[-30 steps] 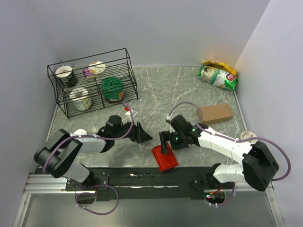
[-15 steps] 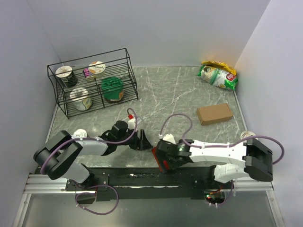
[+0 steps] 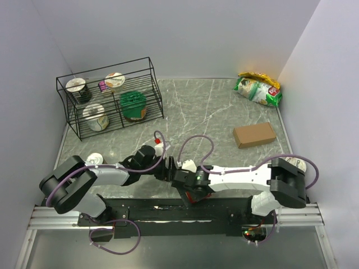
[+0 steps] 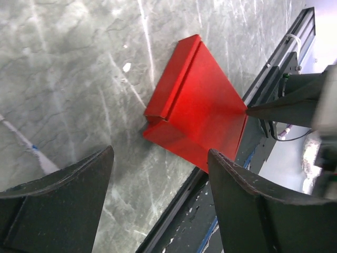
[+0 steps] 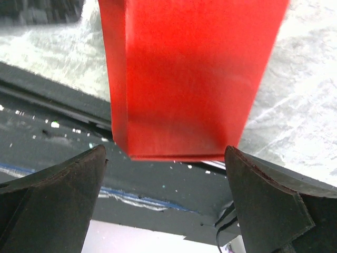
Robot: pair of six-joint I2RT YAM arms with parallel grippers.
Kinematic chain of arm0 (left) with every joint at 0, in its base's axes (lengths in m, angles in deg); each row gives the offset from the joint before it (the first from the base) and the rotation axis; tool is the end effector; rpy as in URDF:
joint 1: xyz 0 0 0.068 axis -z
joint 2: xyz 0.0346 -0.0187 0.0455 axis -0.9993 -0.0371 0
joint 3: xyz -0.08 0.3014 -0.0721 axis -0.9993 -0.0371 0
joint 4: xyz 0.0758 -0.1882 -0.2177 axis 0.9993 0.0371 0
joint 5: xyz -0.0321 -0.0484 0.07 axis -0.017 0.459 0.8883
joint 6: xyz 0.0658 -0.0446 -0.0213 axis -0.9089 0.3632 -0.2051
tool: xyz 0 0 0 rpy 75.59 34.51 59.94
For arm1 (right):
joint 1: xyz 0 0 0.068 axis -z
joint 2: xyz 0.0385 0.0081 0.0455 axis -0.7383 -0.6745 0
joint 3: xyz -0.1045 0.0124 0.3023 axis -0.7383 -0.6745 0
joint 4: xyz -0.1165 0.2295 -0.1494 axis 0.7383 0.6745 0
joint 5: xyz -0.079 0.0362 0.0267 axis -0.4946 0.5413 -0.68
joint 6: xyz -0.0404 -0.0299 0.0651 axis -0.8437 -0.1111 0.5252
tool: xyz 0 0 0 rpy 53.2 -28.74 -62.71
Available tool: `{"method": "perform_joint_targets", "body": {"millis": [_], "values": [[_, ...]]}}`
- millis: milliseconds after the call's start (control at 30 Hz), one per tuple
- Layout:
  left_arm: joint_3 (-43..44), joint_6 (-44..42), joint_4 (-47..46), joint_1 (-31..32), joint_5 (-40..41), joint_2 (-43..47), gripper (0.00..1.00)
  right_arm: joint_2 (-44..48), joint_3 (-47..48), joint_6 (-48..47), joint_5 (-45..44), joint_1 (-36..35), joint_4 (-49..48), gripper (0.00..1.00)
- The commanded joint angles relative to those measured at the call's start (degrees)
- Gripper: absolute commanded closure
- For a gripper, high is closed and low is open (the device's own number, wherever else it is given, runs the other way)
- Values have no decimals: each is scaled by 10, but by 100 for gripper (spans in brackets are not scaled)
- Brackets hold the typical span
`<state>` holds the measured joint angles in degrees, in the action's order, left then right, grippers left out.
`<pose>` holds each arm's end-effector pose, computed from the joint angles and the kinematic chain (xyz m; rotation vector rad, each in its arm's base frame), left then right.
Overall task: Fold the paper box
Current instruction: Move the paper box to the center of the board.
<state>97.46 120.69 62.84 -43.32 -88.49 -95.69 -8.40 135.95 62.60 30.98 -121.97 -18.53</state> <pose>0.1865 -0.2261 0.1344 0.3537 2.3879 -1.2620 0.0905 0.2626 0.1767 -0.7261 2.7700 0.0211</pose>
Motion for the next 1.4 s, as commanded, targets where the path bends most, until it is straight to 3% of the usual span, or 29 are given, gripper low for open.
{"method": "perform_joint_targets", "body": {"millis": [0,333,633,1367], "values": [[21,3,-5,9,8,-1,23,-19,24,0,-13,-2,14,0],[24,2,-10,11,1,-13,23,-21,15,12,-24,1,23,0],[30,-1,-11,11,-4,-27,23,37,-1,32,-51,2,24,0],[42,-7,-8,12,-18,-41,23,31,-58,-24,15,48,-57,0]]}}
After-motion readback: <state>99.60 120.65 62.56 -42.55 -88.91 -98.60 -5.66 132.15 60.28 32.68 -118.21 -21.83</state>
